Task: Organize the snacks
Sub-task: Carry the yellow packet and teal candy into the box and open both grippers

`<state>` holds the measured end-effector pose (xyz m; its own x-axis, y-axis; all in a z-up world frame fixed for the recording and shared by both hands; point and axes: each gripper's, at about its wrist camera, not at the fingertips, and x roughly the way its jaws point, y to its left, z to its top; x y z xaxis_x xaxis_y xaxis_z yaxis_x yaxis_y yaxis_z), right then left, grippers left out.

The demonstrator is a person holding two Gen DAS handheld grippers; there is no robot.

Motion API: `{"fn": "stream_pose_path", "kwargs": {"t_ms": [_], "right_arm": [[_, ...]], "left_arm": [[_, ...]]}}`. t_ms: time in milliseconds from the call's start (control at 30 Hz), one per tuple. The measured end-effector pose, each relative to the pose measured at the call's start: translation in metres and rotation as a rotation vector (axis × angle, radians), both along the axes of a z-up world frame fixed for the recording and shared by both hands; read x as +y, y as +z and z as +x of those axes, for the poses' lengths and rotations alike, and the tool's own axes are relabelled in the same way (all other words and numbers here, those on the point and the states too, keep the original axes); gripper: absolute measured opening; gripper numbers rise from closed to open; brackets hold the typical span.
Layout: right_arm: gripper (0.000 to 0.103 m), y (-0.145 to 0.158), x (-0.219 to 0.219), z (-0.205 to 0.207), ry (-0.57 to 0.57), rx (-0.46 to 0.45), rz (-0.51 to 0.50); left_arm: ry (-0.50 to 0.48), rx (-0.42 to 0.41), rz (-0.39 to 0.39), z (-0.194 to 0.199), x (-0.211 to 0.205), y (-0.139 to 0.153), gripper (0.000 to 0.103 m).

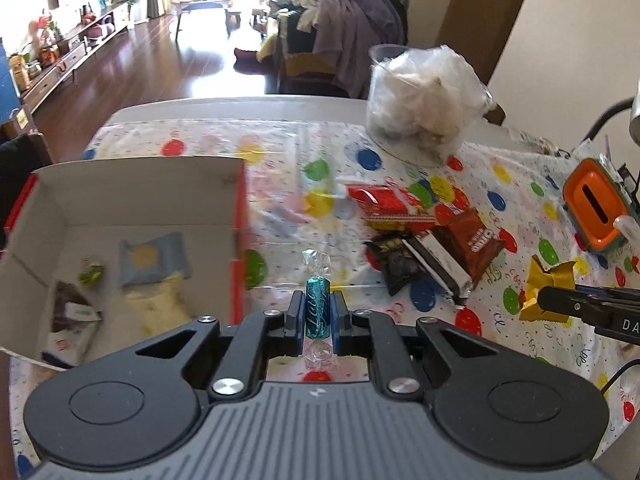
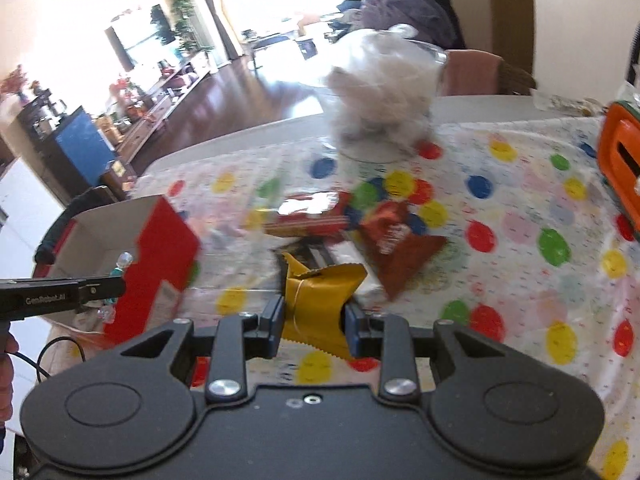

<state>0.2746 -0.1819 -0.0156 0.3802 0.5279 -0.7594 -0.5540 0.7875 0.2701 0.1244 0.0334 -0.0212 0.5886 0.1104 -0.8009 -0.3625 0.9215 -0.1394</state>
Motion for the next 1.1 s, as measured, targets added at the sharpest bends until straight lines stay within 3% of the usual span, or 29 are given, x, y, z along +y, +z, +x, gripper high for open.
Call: {"fn": "stream_pose_path", "kwargs": {"t_ms": [400, 533, 867, 1100], "right_arm": [[0.029, 0.013, 0.106, -0.035, 0.164, -0.038, -0.001], [0.029, 0.01, 0.145, -0.045, 0.211, -0.041, -0.016], [0.029, 0.0, 0.223, -0.062, 0.284, -0.019, -0.031], [0.029, -0.019, 0.27, -0.057, 0.294, 0.012, -0.072]], "left_arm": [[0.07, -0.029, 0.043, -0.046, 0.067, 0.014, 0.012], [0.091, -0.034, 0.09, -0.055, 0.093, 0.014, 0.012], [0.122, 0.025, 0.13, -0.064, 0.162, -0.002, 0.012], [0.137, 0.074, 0.115, -0.056, 0.198, -0.017, 0.012]]}}
